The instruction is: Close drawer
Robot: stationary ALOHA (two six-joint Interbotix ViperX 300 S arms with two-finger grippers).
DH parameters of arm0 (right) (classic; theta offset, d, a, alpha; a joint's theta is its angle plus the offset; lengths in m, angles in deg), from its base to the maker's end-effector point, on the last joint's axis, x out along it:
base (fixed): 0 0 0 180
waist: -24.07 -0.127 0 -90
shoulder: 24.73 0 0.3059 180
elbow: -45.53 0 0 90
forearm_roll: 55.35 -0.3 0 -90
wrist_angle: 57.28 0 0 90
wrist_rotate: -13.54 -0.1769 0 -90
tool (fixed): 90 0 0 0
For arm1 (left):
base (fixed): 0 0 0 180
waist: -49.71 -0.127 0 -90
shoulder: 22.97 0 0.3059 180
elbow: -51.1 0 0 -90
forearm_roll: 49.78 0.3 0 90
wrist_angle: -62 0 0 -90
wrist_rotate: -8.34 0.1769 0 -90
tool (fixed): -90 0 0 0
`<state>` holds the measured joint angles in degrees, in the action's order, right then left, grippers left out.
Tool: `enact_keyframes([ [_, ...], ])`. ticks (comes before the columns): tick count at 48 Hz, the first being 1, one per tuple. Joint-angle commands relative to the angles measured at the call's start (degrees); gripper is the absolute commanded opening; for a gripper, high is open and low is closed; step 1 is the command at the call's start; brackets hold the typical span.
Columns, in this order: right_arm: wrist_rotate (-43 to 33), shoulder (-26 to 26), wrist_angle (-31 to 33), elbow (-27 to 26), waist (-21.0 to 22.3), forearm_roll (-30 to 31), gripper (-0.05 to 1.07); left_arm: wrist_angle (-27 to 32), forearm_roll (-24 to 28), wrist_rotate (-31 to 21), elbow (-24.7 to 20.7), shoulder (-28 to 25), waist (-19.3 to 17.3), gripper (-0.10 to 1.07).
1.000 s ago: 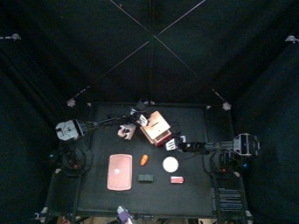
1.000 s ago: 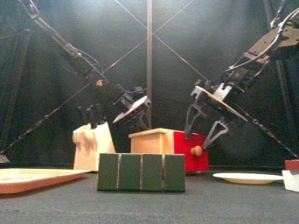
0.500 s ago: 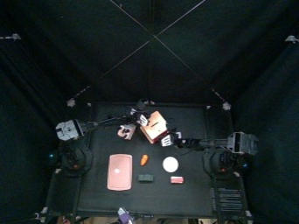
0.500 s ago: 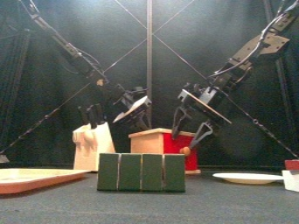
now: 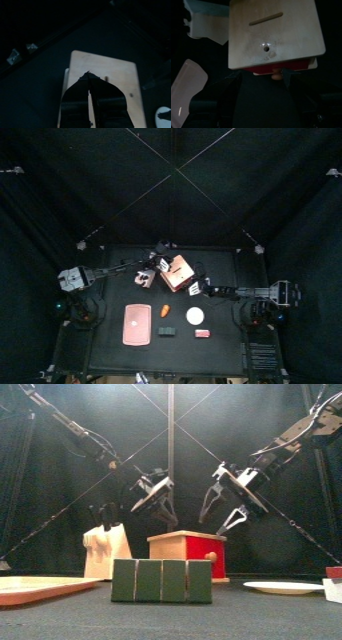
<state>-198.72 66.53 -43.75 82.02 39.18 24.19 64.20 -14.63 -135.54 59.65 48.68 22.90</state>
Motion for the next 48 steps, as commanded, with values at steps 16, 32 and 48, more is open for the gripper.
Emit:
enact_keyframes([
  [16,-0.62,9.76,2.9,5.45,3.08,2.29,0.95,-0.79,0.0,0.0,4.57,6.59,7.38,0.28],
  [32,-0.62,7.65,7.21,3.43,4.92,3.96,0.95,-0.97,-2.72,-0.18,10.81,10.72,8.17,0.28],
  [48,-0.53,3.34,9.49,2.11,9.49,4.83,0.95,-0.97,-6.68,-0.18,13.01,8.96,9.93,0.28],
])
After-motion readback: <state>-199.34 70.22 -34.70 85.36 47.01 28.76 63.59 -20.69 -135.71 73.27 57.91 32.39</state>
